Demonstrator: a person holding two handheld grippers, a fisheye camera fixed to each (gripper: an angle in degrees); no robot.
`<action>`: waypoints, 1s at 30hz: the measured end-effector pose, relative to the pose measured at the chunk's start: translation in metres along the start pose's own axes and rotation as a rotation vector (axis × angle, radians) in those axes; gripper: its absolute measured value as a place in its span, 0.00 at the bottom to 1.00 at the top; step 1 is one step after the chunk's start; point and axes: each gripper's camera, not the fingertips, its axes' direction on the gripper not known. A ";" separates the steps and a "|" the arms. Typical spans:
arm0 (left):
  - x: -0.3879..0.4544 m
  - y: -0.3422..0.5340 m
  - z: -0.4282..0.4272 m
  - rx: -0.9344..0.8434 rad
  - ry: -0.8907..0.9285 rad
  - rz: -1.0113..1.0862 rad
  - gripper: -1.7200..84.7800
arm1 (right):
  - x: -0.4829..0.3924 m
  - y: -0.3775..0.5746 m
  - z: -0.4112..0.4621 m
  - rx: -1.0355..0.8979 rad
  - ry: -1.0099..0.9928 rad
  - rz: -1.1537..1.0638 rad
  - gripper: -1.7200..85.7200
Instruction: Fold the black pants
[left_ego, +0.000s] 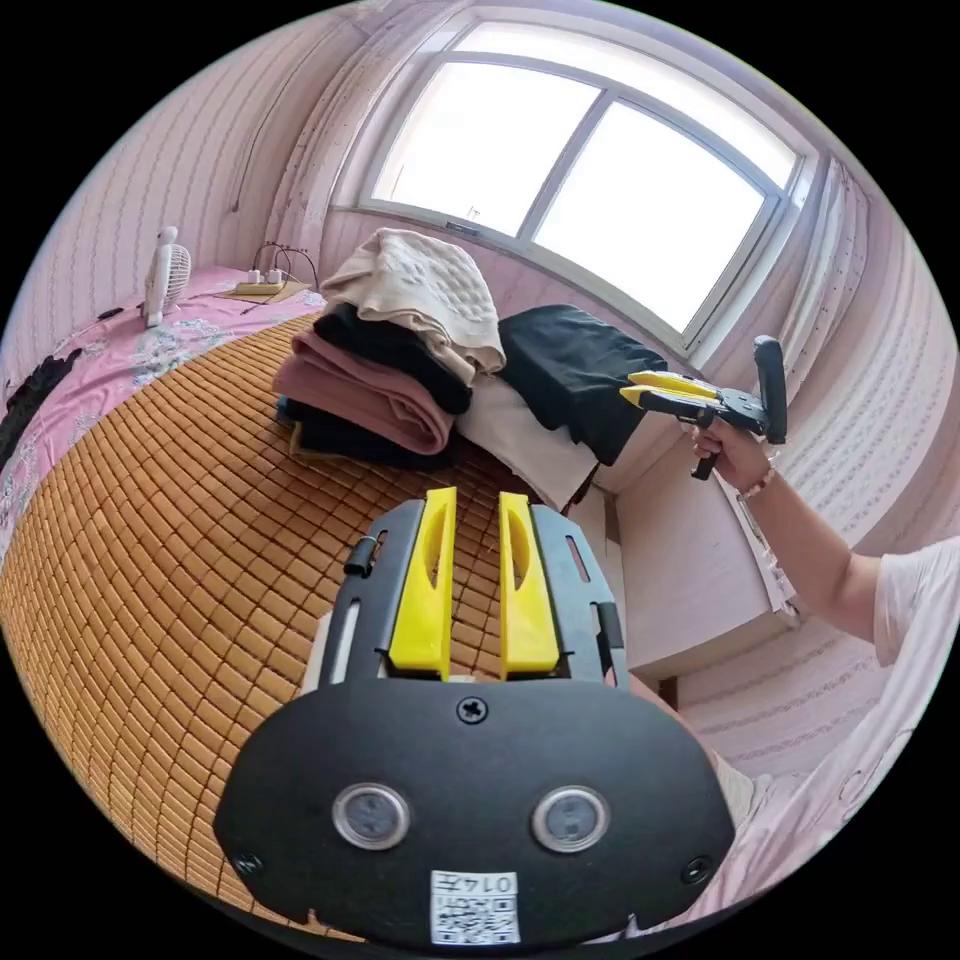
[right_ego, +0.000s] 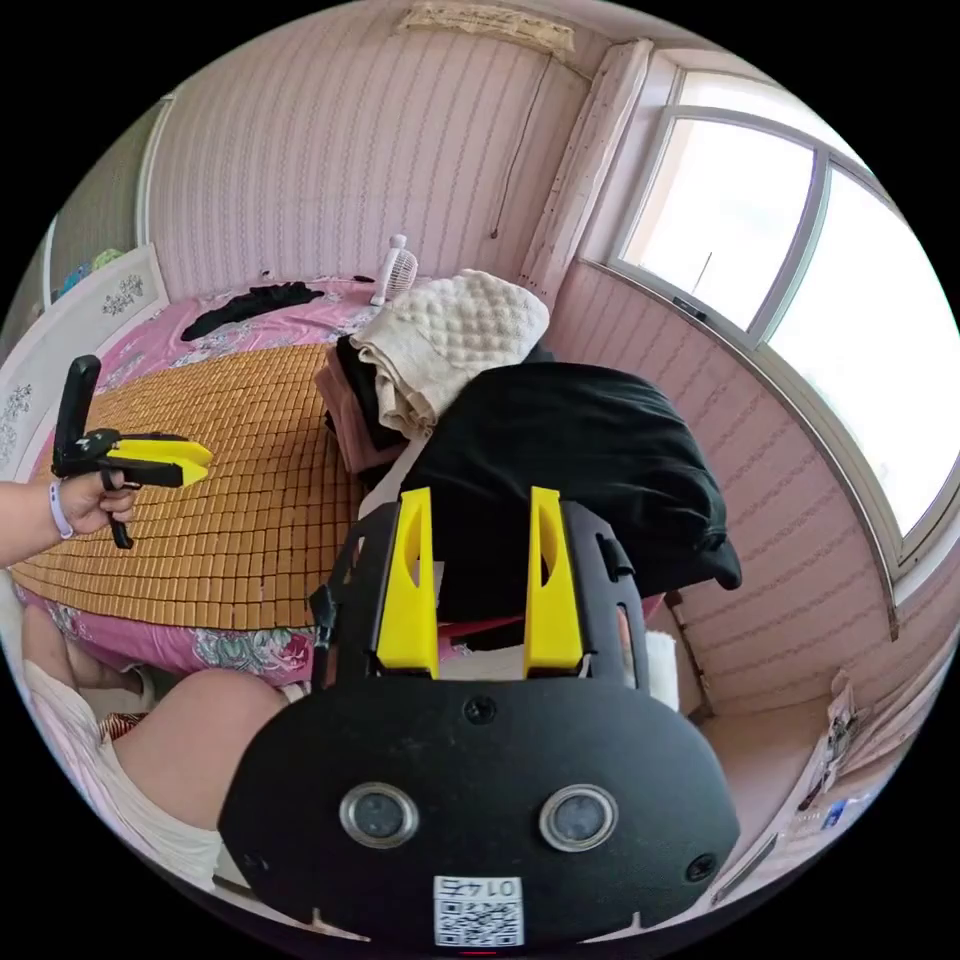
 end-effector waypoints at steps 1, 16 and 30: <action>0.013 -0.008 0.012 0.008 0.015 0.005 0.12 | -0.003 -0.003 0.000 0.000 0.006 -0.021 0.18; 0.124 -0.130 0.125 -0.085 0.066 0.127 0.15 | 0.020 -0.028 -0.006 0.009 -0.161 -0.065 0.04; 0.101 -0.014 -0.132 0.086 -0.097 -0.006 0.01 | -0.069 -0.086 -0.211 0.603 -0.764 -0.105 0.03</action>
